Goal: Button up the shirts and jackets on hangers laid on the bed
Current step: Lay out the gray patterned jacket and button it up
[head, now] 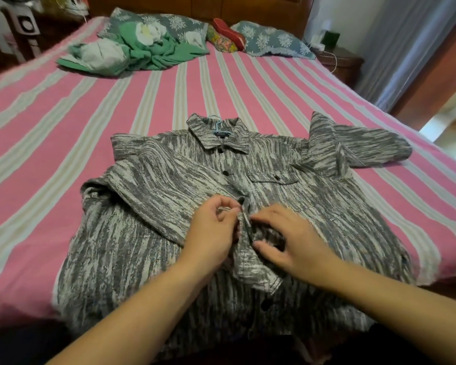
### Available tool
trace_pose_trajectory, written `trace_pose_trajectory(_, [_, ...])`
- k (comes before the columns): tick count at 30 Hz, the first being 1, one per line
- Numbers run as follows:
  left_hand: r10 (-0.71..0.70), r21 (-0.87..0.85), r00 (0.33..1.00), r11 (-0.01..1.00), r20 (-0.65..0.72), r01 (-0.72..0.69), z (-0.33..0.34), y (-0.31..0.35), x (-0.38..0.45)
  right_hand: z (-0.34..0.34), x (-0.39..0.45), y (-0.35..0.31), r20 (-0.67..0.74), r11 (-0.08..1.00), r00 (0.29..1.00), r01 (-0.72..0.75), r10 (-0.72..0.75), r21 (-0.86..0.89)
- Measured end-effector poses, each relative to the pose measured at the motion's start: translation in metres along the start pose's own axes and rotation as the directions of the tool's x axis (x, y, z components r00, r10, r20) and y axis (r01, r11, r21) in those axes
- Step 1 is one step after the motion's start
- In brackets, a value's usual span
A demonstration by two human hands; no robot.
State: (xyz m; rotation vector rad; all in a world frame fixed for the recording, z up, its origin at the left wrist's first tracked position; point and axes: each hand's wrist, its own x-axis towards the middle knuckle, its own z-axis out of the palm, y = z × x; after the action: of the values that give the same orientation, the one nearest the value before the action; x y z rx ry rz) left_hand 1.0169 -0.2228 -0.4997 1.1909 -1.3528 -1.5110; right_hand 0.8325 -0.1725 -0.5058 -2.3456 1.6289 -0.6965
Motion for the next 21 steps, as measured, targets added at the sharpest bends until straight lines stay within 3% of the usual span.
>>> trace_pose_trajectory(3, [-0.062, -0.101, 0.994, 0.992, 0.085, 0.070, -0.005, 0.006, 0.005, 0.004, -0.005, 0.004, -0.067, 0.996, 0.994, -0.082, 0.083, 0.025])
trace_pose_trajectory(4, [-0.066, -0.028, 0.989, 0.997, 0.132, 0.070, -0.007, 0.007, 0.008, 0.003, -0.005, 0.006, -0.102, 0.995, 0.990, -0.096, 0.098, 0.026])
trace_pose_trajectory(6, [-0.015, 0.292, 0.979, 0.955, 0.204, -0.047, -0.010, 0.008, 0.012, -0.004, -0.006, 0.009, -0.146, 0.996, 0.985, -0.092, 0.094, 0.021])
trace_pose_trajectory(8, [0.053, 0.600, 0.958, 0.769, 0.282, -0.219, -0.006, 0.007, 0.016, -0.019, -0.005, 0.005, -0.068, 0.996, 0.995, -0.064, 0.068, 0.057])
trace_pose_trajectory(10, [0.119, 0.808, 0.934, 0.472, 0.338, -0.352, -0.004, 0.009, 0.023, -0.044, 0.001, 0.000, 0.115, 0.971, 0.984, -0.154, 0.134, 0.181])
trace_pose_trajectory(11, [0.130, 0.853, 0.921, 0.347, 0.368, -0.390, -0.007, 0.010, 0.030, -0.055, 0.008, 0.007, 0.104, 0.945, 0.973, -0.226, 0.207, 0.236])
trace_pose_trajectory(12, [0.107, 0.870, 0.913, 0.279, 0.393, -0.407, -0.011, 0.010, 0.039, -0.065, 0.018, 0.024, 0.003, 0.913, 0.948, -0.307, 0.318, 0.268])
trace_pose_trajectory(14, [0.004, 0.876, 0.917, 0.294, 0.398, -0.382, -0.017, 0.007, 0.053, -0.086, 0.043, 0.077, -0.223, 0.804, 0.780, -0.522, 0.585, 0.285])
trace_pose_trajectory(15, [-0.025, 0.881, 0.931, 0.336, 0.363, -0.334, -0.016, 0.003, 0.059, -0.095, 0.056, 0.099, -0.260, 0.728, 0.680, -0.634, 0.685, 0.260])
trace_pose_trajectory(16, [-0.014, 0.883, 0.947, 0.365, 0.322, -0.295, -0.014, 0.000, 0.063, -0.103, 0.066, 0.119, -0.247, 0.651, 0.605, -0.728, 0.757, 0.214])
trace_pose_trajectory(18, [0.040, 0.897, 0.964, 0.358, 0.262, -0.259, -0.005, -0.003, 0.066, -0.109, 0.083, 0.154, -0.188, 0.549, 0.518, -0.808, 0.835, 0.213])
trace_pose_trajectory(21, [0.049, 0.906, 0.967, 0.343, 0.248, -0.250, 0.002, -0.001, 0.065, -0.112, 0.101, 0.183, -0.093, 0.412, 0.419, -0.786, 0.903, 0.461])
